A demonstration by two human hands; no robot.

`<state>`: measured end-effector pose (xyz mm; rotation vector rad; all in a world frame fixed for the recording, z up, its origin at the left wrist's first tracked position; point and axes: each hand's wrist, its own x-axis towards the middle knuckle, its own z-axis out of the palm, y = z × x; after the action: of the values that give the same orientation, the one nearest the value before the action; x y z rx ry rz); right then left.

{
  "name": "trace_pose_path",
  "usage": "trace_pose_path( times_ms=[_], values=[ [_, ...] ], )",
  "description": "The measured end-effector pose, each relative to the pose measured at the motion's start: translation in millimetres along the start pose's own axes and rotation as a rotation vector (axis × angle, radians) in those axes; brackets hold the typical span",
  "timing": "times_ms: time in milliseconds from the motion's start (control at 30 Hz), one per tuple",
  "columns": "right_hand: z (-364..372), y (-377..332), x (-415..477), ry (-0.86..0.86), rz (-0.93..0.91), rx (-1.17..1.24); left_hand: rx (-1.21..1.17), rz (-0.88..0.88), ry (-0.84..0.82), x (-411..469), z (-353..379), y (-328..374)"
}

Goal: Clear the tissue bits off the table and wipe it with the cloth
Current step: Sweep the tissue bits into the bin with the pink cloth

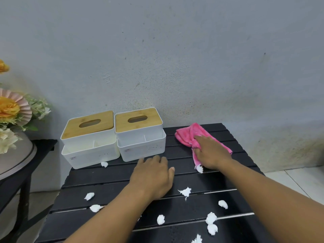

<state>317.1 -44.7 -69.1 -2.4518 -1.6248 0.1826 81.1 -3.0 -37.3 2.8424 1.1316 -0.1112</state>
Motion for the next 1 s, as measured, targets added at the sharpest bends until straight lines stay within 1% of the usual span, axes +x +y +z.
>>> trace_pose_path(
  times_ms=[67, 200, 300, 367, 433, 533, 633, 700, 800, 900, 1000],
  values=[
    [0, 18, 5, 0.005, 0.067, -0.011, -0.046, 0.063, -0.002, 9, 0, 8],
    [-3, 42, 18, -0.027, 0.233, 0.012, -0.040, 0.071, -0.088, 19, 4, 12],
    [-6, 38, 35, -0.074, 0.322, 0.050, -0.025, 0.078, -0.089, 21, 8, 11],
    [-8, 27, 46, -0.105, 0.326, 0.067, -0.016, 0.077, -0.087, 22, 9, 12],
    [-8, 10, 52, -0.097, 0.258, 0.078, 0.001, 0.068, -0.086, 23, 9, 14],
    [4, -23, 46, -0.051, 0.059, 0.079, 0.028, 0.062, -0.077, 24, 8, 16],
    [9, -39, 37, -0.089, -0.135, 0.069, 0.039, 0.072, -0.077, 26, 8, 14],
    [2, -27, 32, -0.109, -0.158, 0.102, 0.044, 0.079, -0.089, 26, 8, 13],
    [-9, 11, 28, -0.066, -0.076, 0.109, 0.057, 0.089, -0.095, 26, 7, 12],
    [-13, 48, 23, 0.000, 0.102, 0.074, 0.044, 0.094, -0.097, 26, 8, 12],
    [-13, 52, 22, 0.007, 0.197, 0.075, 0.040, 0.092, -0.102, 26, 7, 12]
  ],
)
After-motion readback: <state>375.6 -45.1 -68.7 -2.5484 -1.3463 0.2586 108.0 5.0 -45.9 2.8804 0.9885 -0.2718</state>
